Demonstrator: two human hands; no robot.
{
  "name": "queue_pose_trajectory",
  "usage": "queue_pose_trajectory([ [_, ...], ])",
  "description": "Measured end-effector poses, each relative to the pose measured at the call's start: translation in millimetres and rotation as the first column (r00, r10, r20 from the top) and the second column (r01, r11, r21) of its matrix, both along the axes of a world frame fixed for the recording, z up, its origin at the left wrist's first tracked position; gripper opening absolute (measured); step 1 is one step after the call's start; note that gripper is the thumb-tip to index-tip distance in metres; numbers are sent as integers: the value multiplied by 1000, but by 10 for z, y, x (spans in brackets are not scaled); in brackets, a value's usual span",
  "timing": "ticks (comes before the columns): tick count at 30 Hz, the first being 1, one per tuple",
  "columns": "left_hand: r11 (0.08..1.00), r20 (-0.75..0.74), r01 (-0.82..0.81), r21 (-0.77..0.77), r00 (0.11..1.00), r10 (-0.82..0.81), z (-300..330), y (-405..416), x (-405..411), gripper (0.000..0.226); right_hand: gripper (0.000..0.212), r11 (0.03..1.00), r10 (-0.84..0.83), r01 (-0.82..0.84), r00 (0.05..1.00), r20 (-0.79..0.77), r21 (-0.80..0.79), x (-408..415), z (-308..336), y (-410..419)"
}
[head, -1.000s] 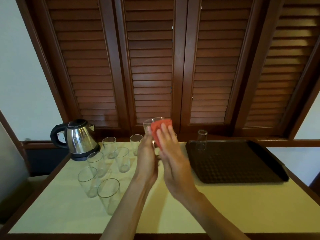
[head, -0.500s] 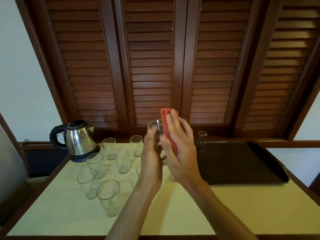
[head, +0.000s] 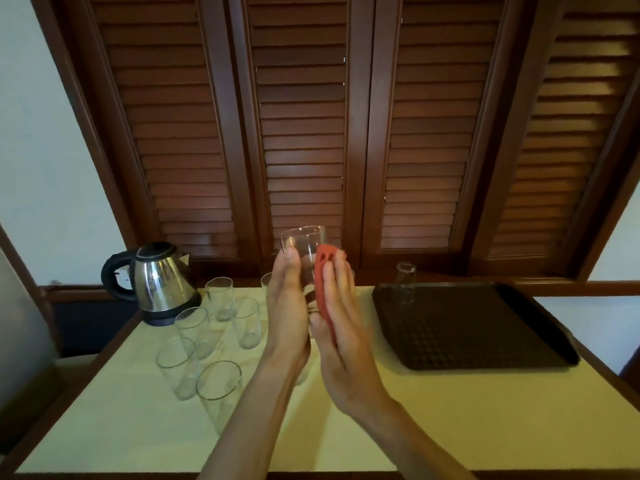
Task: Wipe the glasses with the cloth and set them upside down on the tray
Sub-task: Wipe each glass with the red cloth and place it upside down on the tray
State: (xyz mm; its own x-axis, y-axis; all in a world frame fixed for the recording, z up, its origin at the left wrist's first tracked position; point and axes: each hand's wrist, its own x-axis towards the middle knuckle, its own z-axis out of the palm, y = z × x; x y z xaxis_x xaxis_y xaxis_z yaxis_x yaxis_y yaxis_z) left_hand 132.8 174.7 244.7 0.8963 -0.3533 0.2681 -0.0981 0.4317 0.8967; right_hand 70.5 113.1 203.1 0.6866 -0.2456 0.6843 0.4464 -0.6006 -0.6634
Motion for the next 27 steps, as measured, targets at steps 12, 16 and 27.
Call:
queue_pose_trajectory([
  [12, 998, 29, 28, 61, 999, -30, -31, -8, -32, 44, 53, 997, -3, 1, 1000, 15, 83, 82, 123, -91],
  [16, 995, 33, 29, 90, 999, -33, -128, -38, -189, 48, 53, 985, -66, 61, 997, 32, 162, 136, 346, -237],
  [27, 995, 36, 96, -6, 995, -96, -28, -34, -1, 42, 57, 1000, 19, -19, 1000, -12, 22, 25, 208, -70],
])
